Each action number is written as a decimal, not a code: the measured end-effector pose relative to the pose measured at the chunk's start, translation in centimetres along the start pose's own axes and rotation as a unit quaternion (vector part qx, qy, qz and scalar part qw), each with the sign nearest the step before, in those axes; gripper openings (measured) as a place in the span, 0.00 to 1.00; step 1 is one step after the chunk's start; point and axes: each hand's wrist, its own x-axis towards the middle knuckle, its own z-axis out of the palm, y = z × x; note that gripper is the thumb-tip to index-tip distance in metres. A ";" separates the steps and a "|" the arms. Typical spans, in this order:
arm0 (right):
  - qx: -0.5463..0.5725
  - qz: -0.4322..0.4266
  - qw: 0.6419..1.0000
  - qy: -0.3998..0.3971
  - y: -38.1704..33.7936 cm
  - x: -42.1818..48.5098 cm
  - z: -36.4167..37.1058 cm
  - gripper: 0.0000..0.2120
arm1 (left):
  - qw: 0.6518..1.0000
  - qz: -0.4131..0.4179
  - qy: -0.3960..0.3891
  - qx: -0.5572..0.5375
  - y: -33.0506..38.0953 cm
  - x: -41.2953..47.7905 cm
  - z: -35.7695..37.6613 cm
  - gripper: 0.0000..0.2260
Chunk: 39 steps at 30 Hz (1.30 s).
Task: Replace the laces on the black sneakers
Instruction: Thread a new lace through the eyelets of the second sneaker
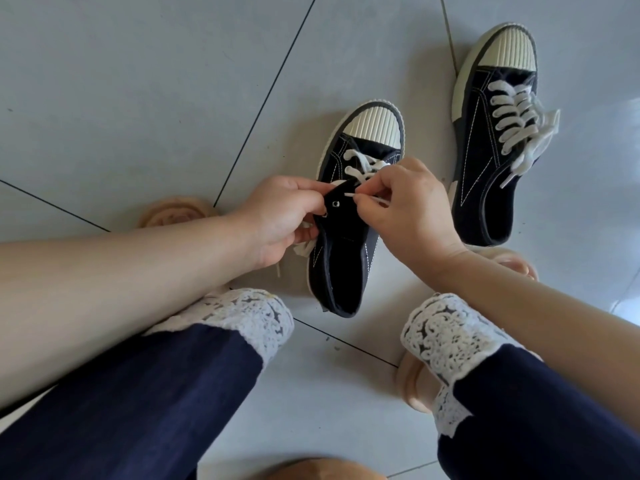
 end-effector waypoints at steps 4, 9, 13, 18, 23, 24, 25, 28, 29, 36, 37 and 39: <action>0.000 0.001 1.000 0.003 0.0 0.1 0.1 0.02 | 1.000 0.005 -0.005 -0.003 0.0 0.1 -0.2 0.15; -0.007 0.007 1.000 -0.008 -0.1 0.1 0.4 0.03 | 1.000 0.002 -0.001 -0.006 -0.1 0.1 -0.3 0.15; -0.036 0.009 0.999 -0.030 -0.2 0.3 0.5 0.03 | 1.000 0.003 0.000 -0.014 -0.3 0.1 -0.4 0.16; -0.040 0.001 0.998 -0.039 -0.2 0.4 0.5 0.05 | 1.000 0.004 0.000 -0.021 -0.3 0.0 -0.4 0.17; -0.046 -0.009 0.998 -0.041 -0.3 0.4 0.6 0.06 | 1.000 0.009 0.001 -0.023 -0.3 -0.1 -0.3 0.17; -0.046 -0.013 0.998 -0.041 -0.3 0.4 0.6 0.06 | 1.000 0.011 0.001 -0.023 -0.3 -0.1 -0.3 0.17; -0.047 -0.017 0.998 -0.042 -0.3 0.4 0.5 0.06 | 1.000 0.012 0.000 -0.021 -0.3 -0.2 -0.3 0.17; -0.071 -0.027 0.996 -0.053 -0.6 0.6 0.4 0.06 | 1.000 0.023 -0.005 0.004 -0.3 -0.2 -0.3 0.16; -0.088 -0.028 0.994 -0.059 -0.7 0.7 0.4 0.06 | 0.999 0.028 -0.007 0.017 -0.3 -0.2 -0.3 0.15; -0.051 -0.017 0.998 -0.044 -0.3 0.4 0.3 0.04 | 0.998 0.040 -0.030 0.039 -0.4 -0.2 -0.7 0.09; -0.043 -0.010 0.998 -0.042 -0.2 0.4 0.3 0.03 | 0.998 0.039 -0.037 0.034 -0.3 -0.1 -0.8 0.07; -0.019 0.008 0.999 -0.034 -0.2 0.5 0.2 0.04 | 0.998 0.038 -0.045 0.029 -0.1 0.0 -0.8 0.04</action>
